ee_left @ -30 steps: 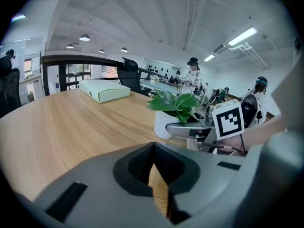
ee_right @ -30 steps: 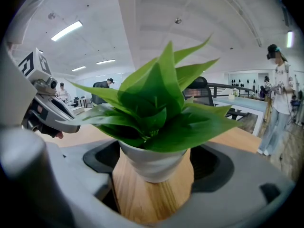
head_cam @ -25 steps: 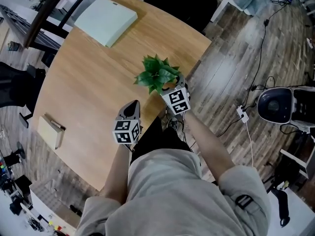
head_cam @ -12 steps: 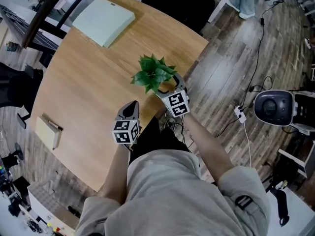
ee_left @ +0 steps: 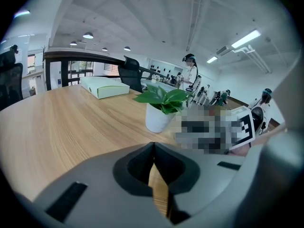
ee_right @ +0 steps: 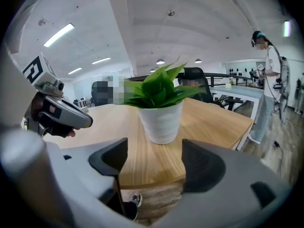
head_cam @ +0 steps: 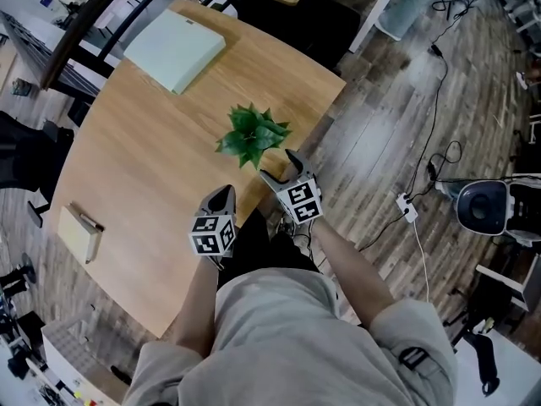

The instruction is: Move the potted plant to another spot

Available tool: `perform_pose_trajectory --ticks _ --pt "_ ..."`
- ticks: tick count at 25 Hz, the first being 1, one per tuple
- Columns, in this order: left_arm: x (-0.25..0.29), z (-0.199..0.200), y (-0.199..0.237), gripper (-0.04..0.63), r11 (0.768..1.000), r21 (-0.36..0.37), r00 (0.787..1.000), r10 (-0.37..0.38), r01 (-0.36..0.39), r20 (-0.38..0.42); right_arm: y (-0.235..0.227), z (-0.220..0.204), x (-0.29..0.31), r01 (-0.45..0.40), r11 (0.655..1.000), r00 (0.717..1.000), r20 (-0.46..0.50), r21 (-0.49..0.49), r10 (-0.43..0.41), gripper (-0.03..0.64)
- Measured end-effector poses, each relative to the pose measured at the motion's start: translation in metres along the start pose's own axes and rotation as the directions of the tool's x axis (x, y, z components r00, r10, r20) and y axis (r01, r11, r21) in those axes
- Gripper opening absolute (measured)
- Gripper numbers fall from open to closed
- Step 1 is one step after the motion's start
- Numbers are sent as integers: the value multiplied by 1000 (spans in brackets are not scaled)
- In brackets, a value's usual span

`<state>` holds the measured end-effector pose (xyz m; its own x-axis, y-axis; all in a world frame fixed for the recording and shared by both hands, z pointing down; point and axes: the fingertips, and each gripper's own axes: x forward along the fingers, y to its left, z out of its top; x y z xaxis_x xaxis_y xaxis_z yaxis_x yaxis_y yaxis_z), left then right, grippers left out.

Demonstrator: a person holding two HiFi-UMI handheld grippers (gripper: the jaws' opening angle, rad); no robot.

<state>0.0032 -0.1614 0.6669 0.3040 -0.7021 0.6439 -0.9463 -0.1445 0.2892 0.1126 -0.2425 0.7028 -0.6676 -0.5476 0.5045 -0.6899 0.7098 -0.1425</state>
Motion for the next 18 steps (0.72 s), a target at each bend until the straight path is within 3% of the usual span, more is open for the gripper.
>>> perform_pose_trajectory --ticks 3,7,13,18 --pt "-2 0 -5 12 1000 4 1000 4 -4 9 2 -8 -14 18 1000 1000 -5 5 -18 267" --pt "-14 2 -15 11 1000 21 999 19 -20 39 16 -13 -41 22 1000 1000 -9 -12 -22 5" --pt "-40 13 -27 12 999 24 992 42 -45 116 36 3 -67 -19 998 1000 8 -56 19 3" --pt "-60 9 -32 12 999 21 990 37 -40 136 47 21 -86 10 999 998 56 -48 -7 3"
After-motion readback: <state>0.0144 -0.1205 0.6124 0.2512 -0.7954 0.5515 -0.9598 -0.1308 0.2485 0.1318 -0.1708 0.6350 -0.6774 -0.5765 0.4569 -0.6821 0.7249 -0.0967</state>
